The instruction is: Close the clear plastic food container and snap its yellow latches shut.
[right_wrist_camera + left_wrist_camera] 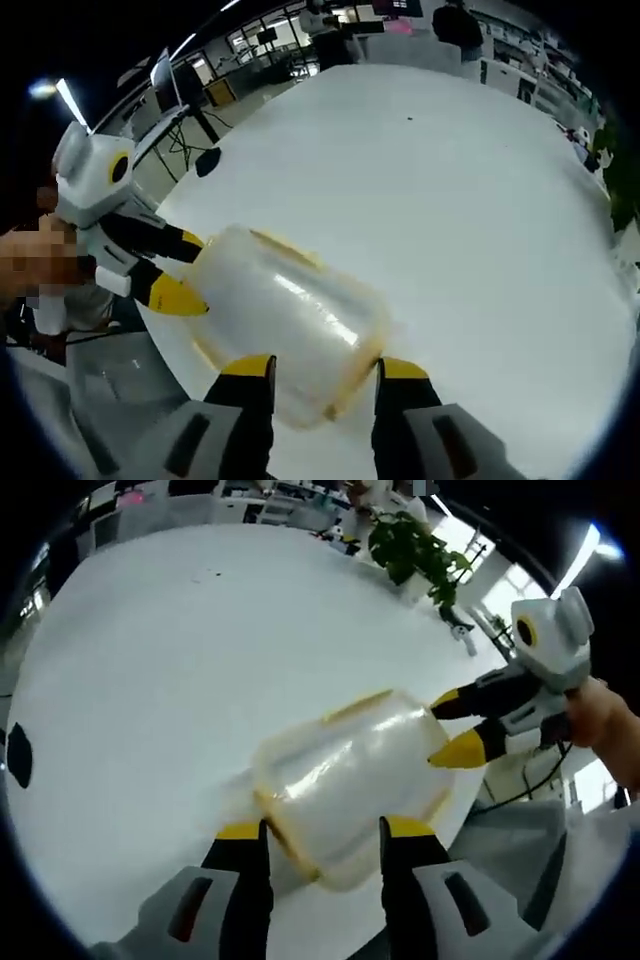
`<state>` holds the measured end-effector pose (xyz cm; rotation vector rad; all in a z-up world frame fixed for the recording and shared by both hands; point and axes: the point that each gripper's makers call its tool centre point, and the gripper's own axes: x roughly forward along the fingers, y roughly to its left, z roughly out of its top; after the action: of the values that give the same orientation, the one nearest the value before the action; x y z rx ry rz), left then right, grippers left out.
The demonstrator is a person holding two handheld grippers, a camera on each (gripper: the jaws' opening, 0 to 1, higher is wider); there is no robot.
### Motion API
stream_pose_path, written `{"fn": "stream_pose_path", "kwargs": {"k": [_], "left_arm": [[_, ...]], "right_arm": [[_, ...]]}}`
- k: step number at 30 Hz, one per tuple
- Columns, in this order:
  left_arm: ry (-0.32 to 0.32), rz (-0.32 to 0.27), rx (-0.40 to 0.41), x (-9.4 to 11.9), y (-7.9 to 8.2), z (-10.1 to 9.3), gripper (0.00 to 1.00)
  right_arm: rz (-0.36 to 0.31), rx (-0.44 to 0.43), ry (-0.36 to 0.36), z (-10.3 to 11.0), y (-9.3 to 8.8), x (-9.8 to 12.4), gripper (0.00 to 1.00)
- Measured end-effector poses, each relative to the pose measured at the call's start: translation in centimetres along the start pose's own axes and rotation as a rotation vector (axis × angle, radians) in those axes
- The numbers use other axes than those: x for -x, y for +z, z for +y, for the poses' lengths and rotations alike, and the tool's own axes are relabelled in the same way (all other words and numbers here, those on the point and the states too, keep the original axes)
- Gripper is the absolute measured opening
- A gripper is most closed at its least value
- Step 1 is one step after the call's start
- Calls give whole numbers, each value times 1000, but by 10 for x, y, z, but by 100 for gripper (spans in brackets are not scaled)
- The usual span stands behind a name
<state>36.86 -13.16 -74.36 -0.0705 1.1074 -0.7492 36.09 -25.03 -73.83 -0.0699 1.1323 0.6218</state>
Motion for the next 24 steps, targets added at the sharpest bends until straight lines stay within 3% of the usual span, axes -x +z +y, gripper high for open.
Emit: {"fn": "stream_pose_path", "kwargs": {"k": [1, 3, 4, 24], "left_arm": [[-7, 2, 54, -7, -6, -1, 38], [1, 7, 8, -5, -7, 1, 38], [1, 6, 10, -7, -8, 1, 38], [-18, -11, 38, -4, 4, -1, 42]], "right_arm": [[-21, -15, 14, 3, 3, -3, 36], [-9, -3, 4, 4, 2, -2, 36], [-16, -36, 14, 4, 2, -2, 36], [-31, -43, 50, -2, -2, 2, 37]]}}
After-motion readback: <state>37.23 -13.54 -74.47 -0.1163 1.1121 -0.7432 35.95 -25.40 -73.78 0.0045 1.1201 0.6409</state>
